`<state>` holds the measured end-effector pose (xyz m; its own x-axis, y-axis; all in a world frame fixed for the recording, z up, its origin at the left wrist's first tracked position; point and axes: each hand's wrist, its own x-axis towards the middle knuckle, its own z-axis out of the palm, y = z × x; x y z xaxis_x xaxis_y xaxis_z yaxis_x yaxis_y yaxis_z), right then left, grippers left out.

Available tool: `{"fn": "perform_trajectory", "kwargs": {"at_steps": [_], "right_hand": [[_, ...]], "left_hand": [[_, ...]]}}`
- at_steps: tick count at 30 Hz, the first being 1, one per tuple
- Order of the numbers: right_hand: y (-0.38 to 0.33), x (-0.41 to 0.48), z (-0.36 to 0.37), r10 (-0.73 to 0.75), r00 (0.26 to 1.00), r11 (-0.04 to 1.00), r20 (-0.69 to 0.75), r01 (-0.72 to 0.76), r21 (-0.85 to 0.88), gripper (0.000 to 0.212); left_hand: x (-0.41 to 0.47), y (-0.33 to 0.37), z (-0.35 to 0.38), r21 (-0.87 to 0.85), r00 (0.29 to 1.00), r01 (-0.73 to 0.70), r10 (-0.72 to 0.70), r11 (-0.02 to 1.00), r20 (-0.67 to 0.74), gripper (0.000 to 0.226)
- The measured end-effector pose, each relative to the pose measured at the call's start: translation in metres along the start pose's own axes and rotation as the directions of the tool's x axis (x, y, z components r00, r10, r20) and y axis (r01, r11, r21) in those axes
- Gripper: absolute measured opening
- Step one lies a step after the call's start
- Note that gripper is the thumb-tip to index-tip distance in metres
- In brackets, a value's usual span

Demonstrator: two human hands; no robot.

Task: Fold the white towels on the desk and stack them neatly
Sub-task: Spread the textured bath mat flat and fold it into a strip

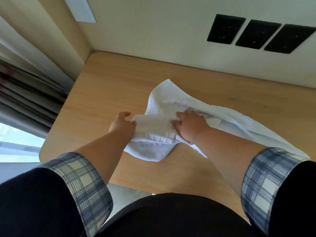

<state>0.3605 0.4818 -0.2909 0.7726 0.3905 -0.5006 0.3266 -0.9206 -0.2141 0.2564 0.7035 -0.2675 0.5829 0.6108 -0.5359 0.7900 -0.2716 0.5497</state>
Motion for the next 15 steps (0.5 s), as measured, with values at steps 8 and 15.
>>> {"fn": "perform_trajectory", "kwargs": {"at_steps": [8, 15], "right_hand": [[0.001, 0.042, -0.004, 0.051, 0.995, 0.995, 0.089, -0.043, -0.094, 0.094], [0.010, 0.083, -0.024, 0.075, 0.994, 0.996, -0.080, -0.078, -0.035, 0.096]], "left_hand": [[-0.027, -0.043, 0.018, -0.133, 0.866, 0.139, -0.055, 0.981, 0.497, 0.091], [-0.019, -0.063, 0.005, -0.057, 0.858, 0.155, -0.105, 0.986, 0.503, 0.050]]}}
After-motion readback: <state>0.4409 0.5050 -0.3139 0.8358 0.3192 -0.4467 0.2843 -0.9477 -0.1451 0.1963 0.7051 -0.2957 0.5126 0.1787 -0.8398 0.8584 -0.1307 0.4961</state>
